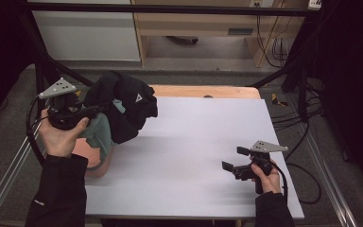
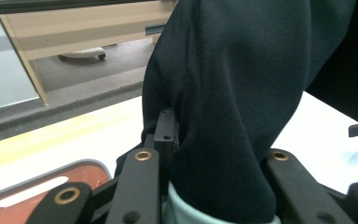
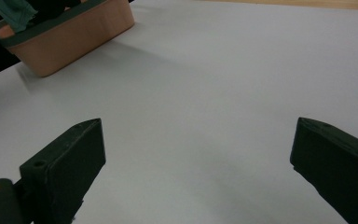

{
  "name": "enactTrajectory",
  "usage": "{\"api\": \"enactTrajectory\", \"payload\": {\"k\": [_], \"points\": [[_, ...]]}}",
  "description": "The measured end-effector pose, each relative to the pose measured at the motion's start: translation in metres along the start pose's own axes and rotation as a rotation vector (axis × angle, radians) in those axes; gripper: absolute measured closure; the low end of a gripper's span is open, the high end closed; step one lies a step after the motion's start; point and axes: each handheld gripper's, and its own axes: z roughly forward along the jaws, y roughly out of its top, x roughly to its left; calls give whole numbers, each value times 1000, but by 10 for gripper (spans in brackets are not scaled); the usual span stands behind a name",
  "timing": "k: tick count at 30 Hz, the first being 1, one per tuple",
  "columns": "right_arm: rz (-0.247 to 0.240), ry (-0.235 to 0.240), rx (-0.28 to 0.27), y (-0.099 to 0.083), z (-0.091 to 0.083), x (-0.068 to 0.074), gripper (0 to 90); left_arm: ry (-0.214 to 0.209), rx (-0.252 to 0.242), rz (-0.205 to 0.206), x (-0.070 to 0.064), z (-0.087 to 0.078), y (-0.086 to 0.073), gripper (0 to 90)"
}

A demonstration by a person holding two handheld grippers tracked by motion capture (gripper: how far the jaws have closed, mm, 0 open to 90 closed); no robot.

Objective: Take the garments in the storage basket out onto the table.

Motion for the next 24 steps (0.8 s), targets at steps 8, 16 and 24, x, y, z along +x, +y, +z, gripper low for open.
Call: {"api": "enactTrajectory", "payload": {"k": [8,16,24], "points": [[1,0,-3,0,-1,0,36,-40,6,15,-18,11,-1,687],[1,2,-3,0,-1,0,36,-45,16,22,-36,22,-5,686],[1,4,-7,0,-2,0,36,-74,17,13,-51,33,-15,684]]}}
